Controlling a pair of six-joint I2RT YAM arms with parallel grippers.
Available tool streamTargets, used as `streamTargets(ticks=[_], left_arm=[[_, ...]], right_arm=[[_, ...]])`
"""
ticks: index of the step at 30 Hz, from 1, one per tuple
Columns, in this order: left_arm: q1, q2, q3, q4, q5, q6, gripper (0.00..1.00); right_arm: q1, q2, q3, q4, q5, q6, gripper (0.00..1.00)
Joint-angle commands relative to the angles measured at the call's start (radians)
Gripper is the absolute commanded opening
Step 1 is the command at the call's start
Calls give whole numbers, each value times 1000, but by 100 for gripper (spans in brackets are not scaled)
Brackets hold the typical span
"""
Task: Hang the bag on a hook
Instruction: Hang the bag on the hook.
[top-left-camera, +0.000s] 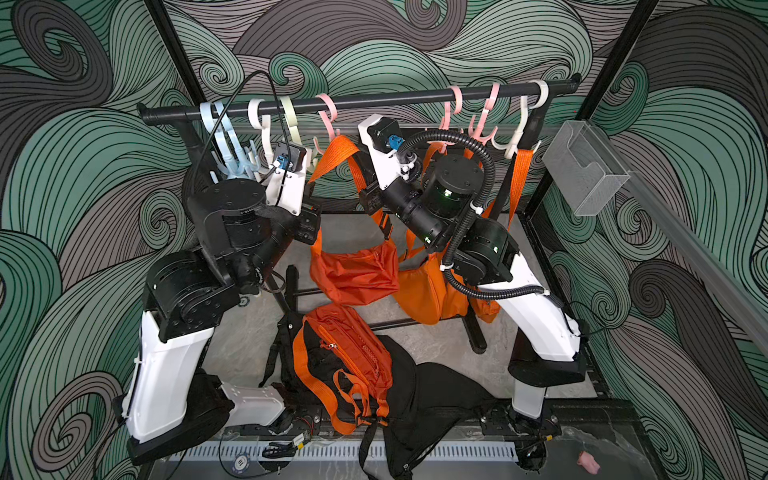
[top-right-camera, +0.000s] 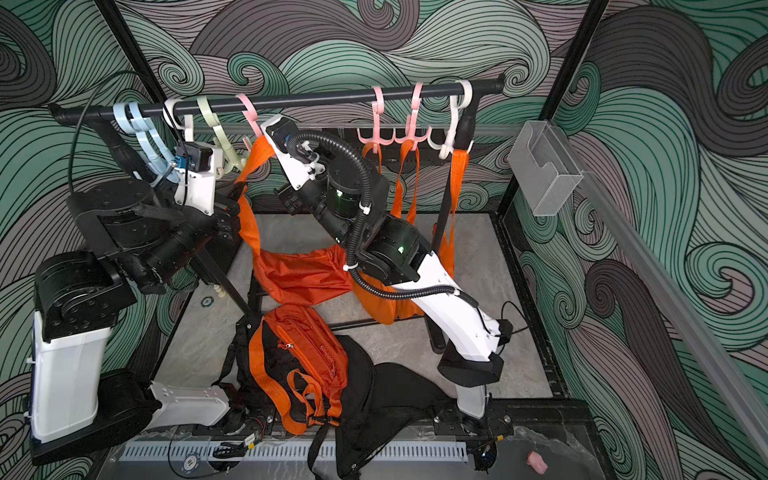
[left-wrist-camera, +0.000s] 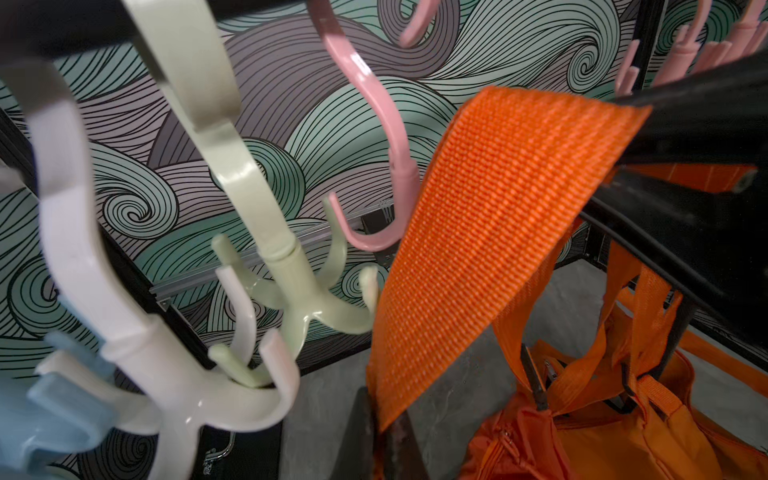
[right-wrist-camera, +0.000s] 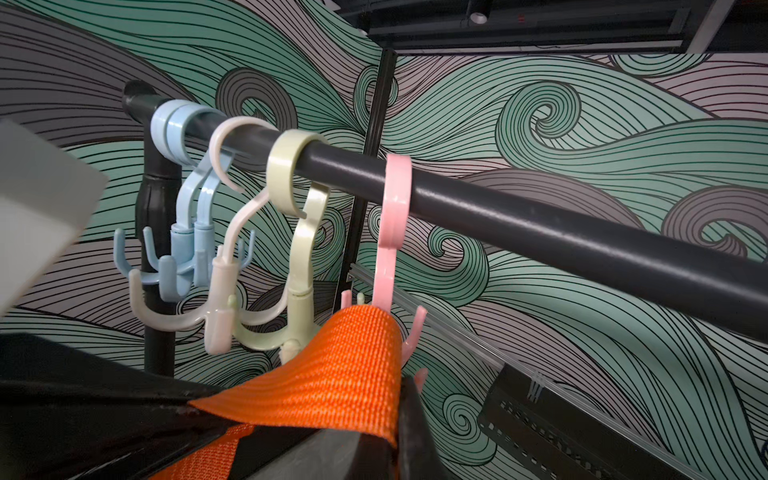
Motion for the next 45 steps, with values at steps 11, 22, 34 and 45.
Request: streamTargets(ticks=[11,22,34,45], left_arm=[[136,64,112,-28,79,-114,0],[268,159,221,-53,291,-203,0],[276,260,258,-93,452,-238,0],[243,269,172,-34,511,-242,0]], right_arm=[[-74,40,107,-49,-20,68,0],[-74,10,68,-34,-6,84,0],[-74,-106,-118,-6,41,90,0],[-115,-267,-367,59,78,98,0]])
